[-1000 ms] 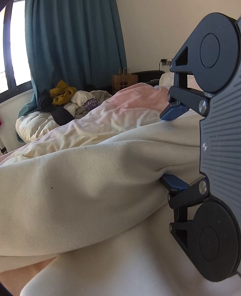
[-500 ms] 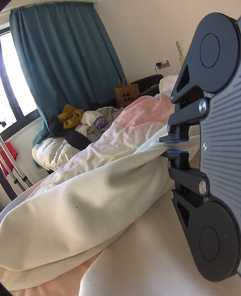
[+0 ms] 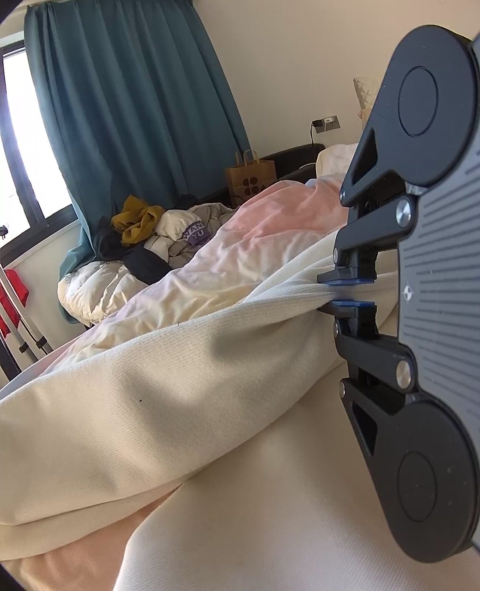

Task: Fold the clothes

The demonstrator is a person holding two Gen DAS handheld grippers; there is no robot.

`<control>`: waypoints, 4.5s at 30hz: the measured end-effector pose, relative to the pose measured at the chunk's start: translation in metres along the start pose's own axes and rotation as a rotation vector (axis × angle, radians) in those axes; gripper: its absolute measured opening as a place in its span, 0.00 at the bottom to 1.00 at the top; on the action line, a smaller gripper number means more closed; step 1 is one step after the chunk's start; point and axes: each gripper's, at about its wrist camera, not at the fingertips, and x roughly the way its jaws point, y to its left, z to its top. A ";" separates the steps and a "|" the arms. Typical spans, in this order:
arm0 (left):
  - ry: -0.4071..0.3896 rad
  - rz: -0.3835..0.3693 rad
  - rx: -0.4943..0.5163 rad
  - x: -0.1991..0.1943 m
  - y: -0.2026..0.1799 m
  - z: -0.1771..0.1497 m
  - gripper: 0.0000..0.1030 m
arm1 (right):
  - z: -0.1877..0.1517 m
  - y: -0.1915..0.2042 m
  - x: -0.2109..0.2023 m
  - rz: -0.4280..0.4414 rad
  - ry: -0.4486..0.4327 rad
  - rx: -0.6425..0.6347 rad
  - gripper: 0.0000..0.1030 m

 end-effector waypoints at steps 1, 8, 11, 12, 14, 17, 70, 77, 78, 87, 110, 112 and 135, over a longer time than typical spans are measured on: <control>-0.002 0.002 0.002 0.001 0.001 0.000 0.08 | 0.000 0.001 0.005 -0.003 0.009 0.005 0.54; 0.007 0.004 0.005 0.001 0.008 -0.001 0.08 | 0.005 -0.013 0.006 0.016 0.009 0.063 0.53; 0.011 0.006 0.003 0.000 0.012 -0.002 0.08 | 0.007 -0.019 0.004 0.027 0.005 0.089 0.59; 0.011 0.007 0.001 0.000 0.013 -0.003 0.08 | 0.008 -0.021 0.003 0.031 0.004 0.098 0.59; 0.012 0.006 -0.002 -0.001 0.015 -0.003 0.08 | 0.010 -0.026 0.002 0.038 0.001 0.115 0.59; 0.013 0.002 -0.007 -0.001 0.017 -0.004 0.08 | 0.007 -0.024 0.008 0.120 0.040 0.126 0.59; -0.176 0.069 0.237 -0.020 -0.063 0.108 0.78 | 0.060 0.132 0.057 -0.002 -0.508 -0.283 0.82; -0.254 0.109 0.182 -0.175 -0.041 0.022 0.78 | -0.034 0.086 -0.011 0.071 -0.586 -0.070 0.83; -0.257 0.111 0.148 -0.194 -0.033 0.008 0.78 | -0.048 0.077 -0.017 0.076 -0.597 -0.032 0.83; -0.228 0.154 -0.109 -0.287 0.045 -0.077 0.78 | -0.133 0.005 0.003 0.141 -0.624 0.386 0.78; -0.467 0.213 -0.234 -0.267 0.123 -0.032 0.06 | -0.116 0.005 0.041 -0.035 -0.774 0.121 0.14; -0.509 0.172 -0.181 -0.282 0.108 -0.032 0.06 | -0.122 0.023 0.023 -0.042 -0.811 0.035 0.12; -0.347 0.187 -0.147 -0.241 0.114 0.036 0.11 | -0.128 -0.037 -0.001 -0.126 -0.719 0.328 0.12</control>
